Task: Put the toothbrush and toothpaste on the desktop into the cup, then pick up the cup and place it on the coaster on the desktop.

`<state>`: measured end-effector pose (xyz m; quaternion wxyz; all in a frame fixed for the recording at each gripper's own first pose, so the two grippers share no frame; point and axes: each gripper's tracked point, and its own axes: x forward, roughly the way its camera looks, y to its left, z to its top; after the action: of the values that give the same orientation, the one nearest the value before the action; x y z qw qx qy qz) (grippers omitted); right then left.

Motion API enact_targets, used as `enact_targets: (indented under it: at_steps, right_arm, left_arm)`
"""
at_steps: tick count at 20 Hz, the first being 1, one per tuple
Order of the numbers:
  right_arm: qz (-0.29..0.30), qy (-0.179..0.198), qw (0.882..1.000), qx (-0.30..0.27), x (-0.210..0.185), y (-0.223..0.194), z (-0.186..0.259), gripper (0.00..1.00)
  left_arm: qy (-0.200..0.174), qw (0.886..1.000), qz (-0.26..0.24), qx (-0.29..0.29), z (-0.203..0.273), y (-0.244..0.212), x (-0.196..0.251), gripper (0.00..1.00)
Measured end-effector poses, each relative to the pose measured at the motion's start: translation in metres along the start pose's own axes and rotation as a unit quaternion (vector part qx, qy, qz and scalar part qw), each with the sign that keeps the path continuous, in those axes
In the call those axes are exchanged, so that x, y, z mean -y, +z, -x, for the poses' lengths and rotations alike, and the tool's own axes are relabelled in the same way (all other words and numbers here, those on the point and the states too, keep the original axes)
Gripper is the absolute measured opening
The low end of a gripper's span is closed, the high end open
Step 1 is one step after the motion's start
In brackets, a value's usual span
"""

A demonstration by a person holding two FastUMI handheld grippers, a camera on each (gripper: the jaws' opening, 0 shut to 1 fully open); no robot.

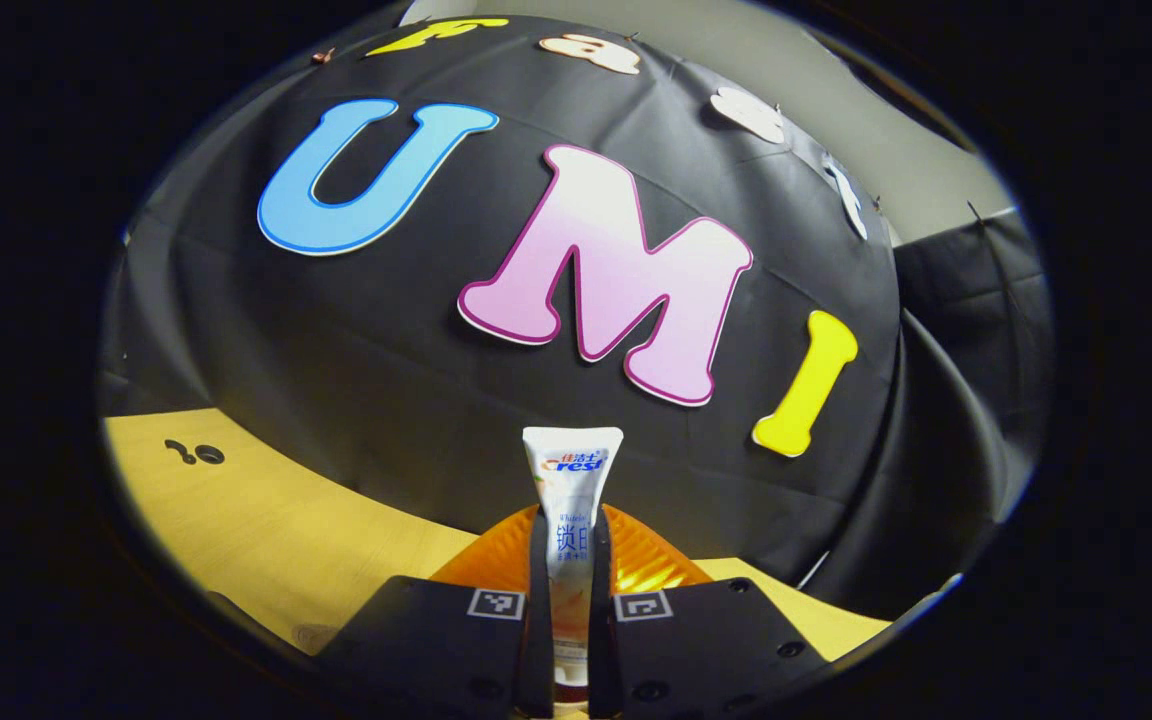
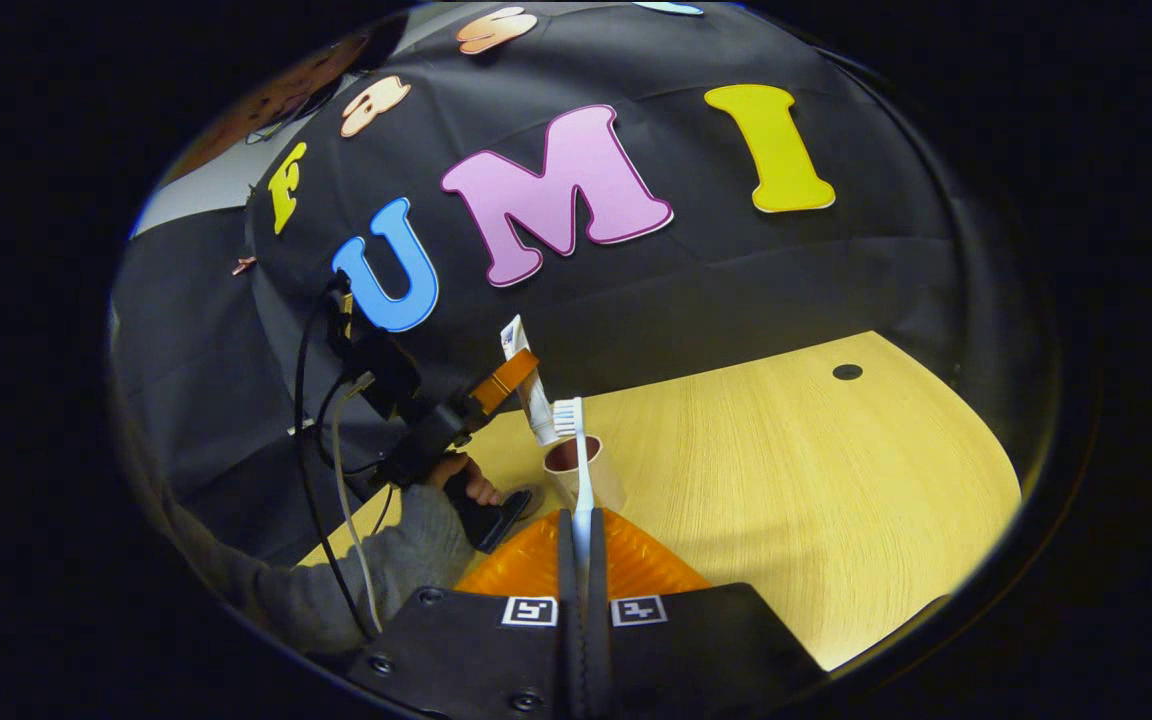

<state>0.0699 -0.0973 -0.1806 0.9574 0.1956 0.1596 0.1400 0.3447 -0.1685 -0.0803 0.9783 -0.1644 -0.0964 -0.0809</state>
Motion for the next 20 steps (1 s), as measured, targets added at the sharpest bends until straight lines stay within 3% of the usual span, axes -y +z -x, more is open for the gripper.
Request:
enact_targets:
  at_steps: [9,16,20]
  right_arm:
    - [-0.017,0.001,0.998,0.053,0.025,0.028,-0.046,0.05]
    - [-0.008,0.031,0.991,0.128,0.013,0.084,-0.094,0.05]
    - [0.007,0.055,0.985,0.162,-0.002,0.111,-0.123,0.05]
  left_arm:
    - [0.012,1.000,-0.021,-0.013,0.001,-0.060,-0.014,0.18]
    - [0.020,0.999,-0.025,-0.023,0.011,-0.082,-0.012,0.23]
    - [0.027,0.999,0.001,-0.034,0.021,-0.094,-0.015,0.26]
